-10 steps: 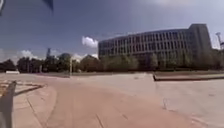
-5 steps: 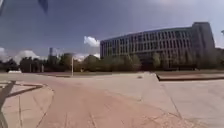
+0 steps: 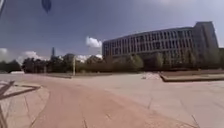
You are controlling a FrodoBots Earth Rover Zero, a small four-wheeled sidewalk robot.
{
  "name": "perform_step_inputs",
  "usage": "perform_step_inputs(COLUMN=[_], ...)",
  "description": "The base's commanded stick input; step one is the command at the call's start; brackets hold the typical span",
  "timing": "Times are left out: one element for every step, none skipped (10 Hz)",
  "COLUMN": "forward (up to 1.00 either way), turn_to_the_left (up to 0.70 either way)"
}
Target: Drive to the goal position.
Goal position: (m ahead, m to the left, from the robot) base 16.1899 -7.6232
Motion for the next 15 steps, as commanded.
perform_step_inputs(forward=[0.7,0.7,0.7,0.7,0.7,0.7,0.7,0.7,0.7,0.7,0.7,0.7,0.7,0.7,0.7], turn_to_the_left=[0.06,0.06,0.06,0.06,0.06,0.06,0.06,0.06,0.06,0.06,0.06,0.06,-0.1,-0.29,-0.29])
